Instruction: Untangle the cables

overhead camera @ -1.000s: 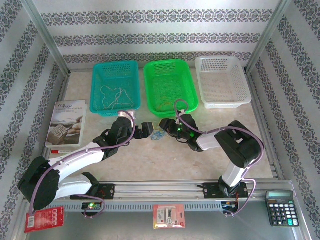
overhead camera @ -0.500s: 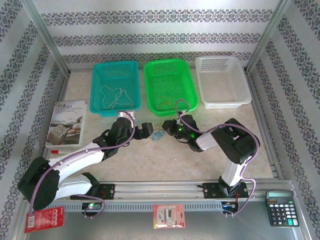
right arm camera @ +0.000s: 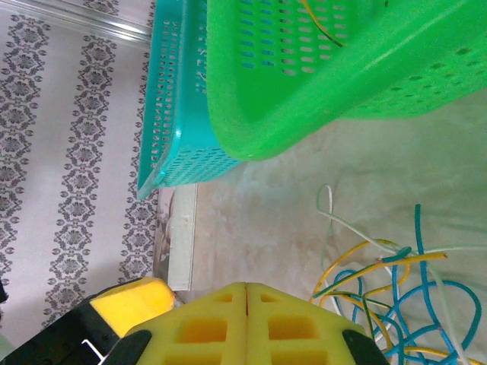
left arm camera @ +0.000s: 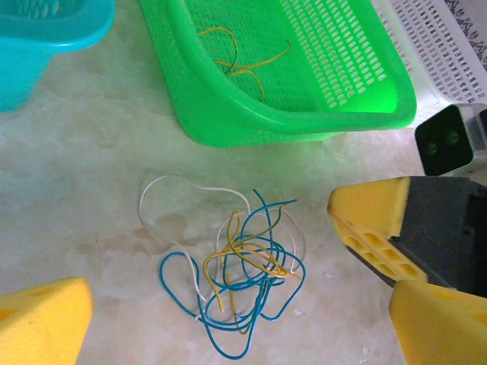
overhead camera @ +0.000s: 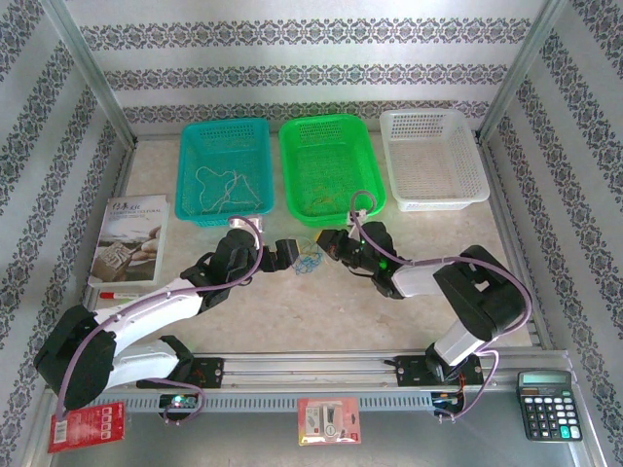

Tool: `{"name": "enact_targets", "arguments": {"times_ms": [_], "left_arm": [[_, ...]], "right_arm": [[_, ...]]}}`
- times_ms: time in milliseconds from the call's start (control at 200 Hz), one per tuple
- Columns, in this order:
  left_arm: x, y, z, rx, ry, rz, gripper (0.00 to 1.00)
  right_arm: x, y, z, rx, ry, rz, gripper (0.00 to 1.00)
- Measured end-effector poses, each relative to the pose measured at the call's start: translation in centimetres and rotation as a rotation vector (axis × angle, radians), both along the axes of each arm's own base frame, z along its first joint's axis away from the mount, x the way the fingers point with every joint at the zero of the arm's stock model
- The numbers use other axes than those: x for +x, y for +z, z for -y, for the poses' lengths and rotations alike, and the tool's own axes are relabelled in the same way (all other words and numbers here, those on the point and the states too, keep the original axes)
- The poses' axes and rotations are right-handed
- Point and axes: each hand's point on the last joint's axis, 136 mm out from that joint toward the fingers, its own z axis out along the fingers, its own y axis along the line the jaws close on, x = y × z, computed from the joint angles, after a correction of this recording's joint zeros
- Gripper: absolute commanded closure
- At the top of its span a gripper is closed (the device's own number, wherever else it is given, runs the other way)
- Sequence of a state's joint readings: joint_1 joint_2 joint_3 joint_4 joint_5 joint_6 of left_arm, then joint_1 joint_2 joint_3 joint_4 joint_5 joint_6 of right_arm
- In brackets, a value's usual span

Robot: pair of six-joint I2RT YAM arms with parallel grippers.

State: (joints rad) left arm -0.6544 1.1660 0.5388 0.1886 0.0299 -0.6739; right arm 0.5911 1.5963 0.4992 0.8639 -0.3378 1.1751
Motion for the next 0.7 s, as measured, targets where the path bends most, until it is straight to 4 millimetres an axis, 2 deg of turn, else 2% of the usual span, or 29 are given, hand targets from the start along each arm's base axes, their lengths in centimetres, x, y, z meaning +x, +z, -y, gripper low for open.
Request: {"name": "enact_targets", "arguments": {"times_ms": [135,235,470,699], "left_arm": [[0.1,-0.4,0.1,0.005,-0.003,-0.008,0.00],[0.1,-1.2,0.2,0.026,-0.007,-0.025,0.00],[1.4,-3.1,0.6,0.106,0.003,-0.092,0.00],[2.7,-4.4,-0.1,0.201,0.065,-0.140,0.00]], "right_arm": [[-0.1,-0.4,0.2,-0.024,-0.002,-0.008,0.67],[-0.2,-0.8,0.3,-0.036,0.000,-0.017,0.59],[-0.2,-1.4,0.4,-0.050,-0.008,-0.033,0.55],[-0.1,-1.7,0.5,-0.055,-0.015,-0.038,0.54]]}}
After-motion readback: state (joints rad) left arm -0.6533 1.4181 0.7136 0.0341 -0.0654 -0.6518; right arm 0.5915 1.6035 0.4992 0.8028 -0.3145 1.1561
